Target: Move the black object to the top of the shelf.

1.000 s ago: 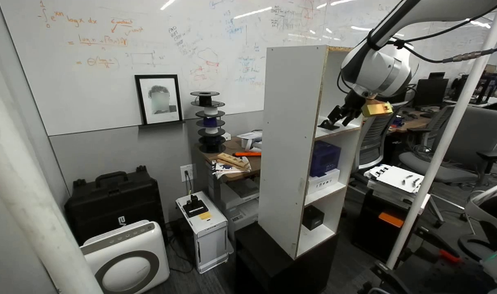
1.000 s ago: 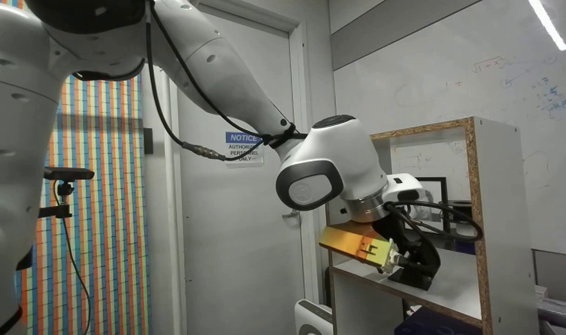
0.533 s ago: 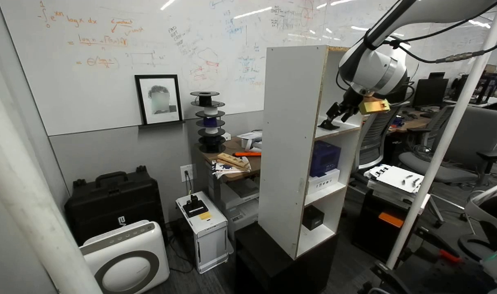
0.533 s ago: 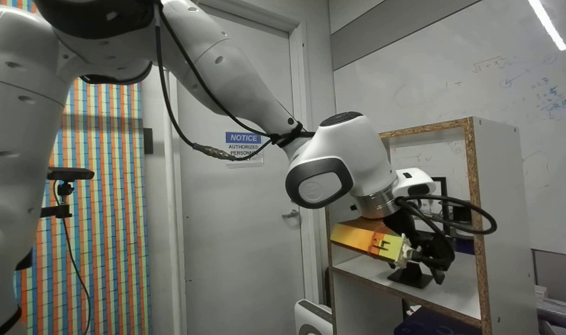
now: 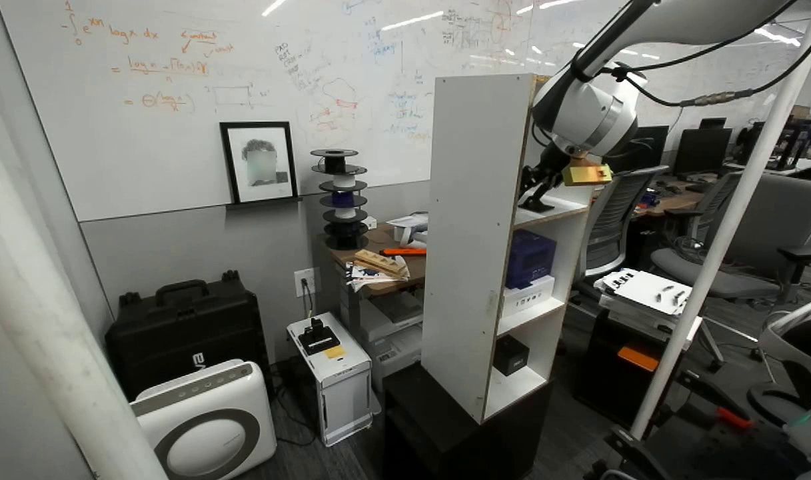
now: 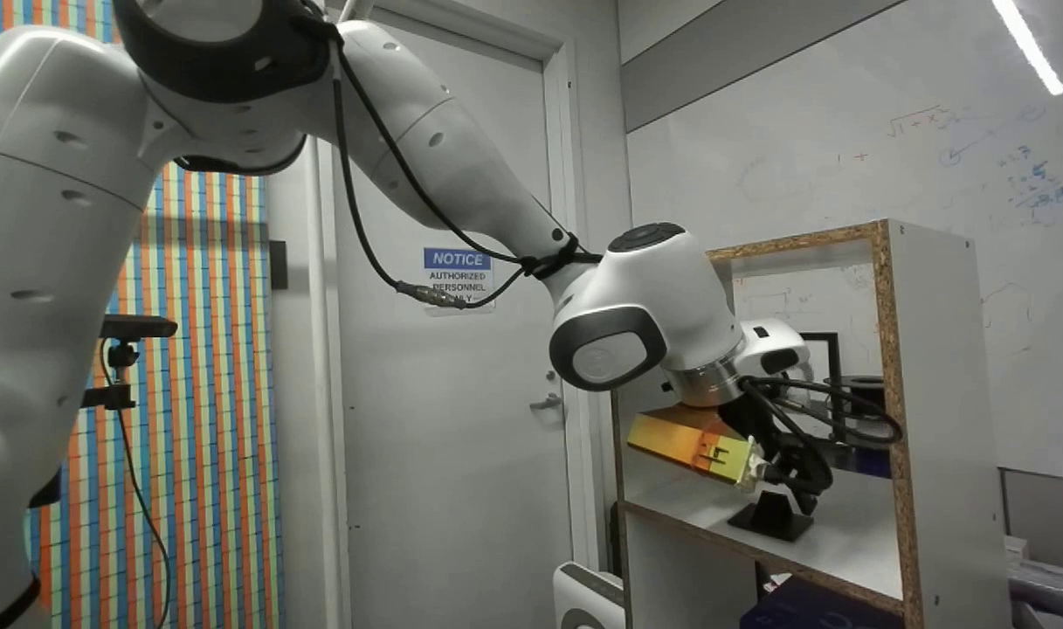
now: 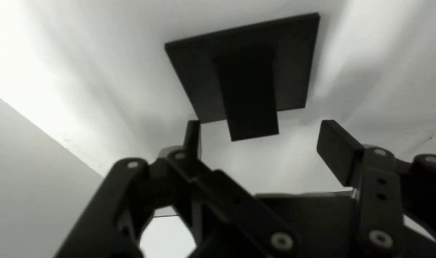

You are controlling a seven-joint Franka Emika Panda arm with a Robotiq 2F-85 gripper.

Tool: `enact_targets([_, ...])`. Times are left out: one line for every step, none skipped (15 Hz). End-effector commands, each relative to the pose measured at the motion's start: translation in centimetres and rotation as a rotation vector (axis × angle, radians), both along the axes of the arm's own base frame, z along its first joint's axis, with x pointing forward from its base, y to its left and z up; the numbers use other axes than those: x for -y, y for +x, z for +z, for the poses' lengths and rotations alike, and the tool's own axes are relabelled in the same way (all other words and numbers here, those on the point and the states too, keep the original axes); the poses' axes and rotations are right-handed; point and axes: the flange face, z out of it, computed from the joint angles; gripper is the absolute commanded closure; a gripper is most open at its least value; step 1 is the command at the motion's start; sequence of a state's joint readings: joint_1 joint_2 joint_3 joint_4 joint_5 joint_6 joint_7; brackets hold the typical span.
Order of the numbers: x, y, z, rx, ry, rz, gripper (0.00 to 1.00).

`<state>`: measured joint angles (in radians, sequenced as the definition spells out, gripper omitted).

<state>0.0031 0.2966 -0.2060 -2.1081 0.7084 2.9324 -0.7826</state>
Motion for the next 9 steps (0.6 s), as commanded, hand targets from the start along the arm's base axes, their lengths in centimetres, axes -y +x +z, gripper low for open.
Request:
enact_targets([-0.4, 1.3, -0.1, 0.013, 0.037, 0.012, 0.50])
enact_targets([-0.4, 1.0, -0.2, 0.004, 0.047, 0.013, 0.58])
enact_targets([-0.4, 0.8, -0.3, -0.003, 0.049, 0.010, 0.65])
enact_targets([-0.4, 0.4, -0.1, -0.003, 0.052, 0.007, 0.73])
enact_targets([-0.3, 0.1, -0.1, -0.003, 0.052, -0.001, 0.80])
enact_targets([-0.2, -0.5, 0.0, -0.004, 0.051, -0.009, 0.87])
enact_targets([-0.2, -1.0, 0.1, -0.005, 0.056, -0.018, 0.87])
enact_targets([-0.2, -1.8, 0.3, -0.001, 0.063, -0.036, 0.83])
enact_targets([-0.2, -2.5, 0.4, 0.002, 0.069, -0.052, 0.83])
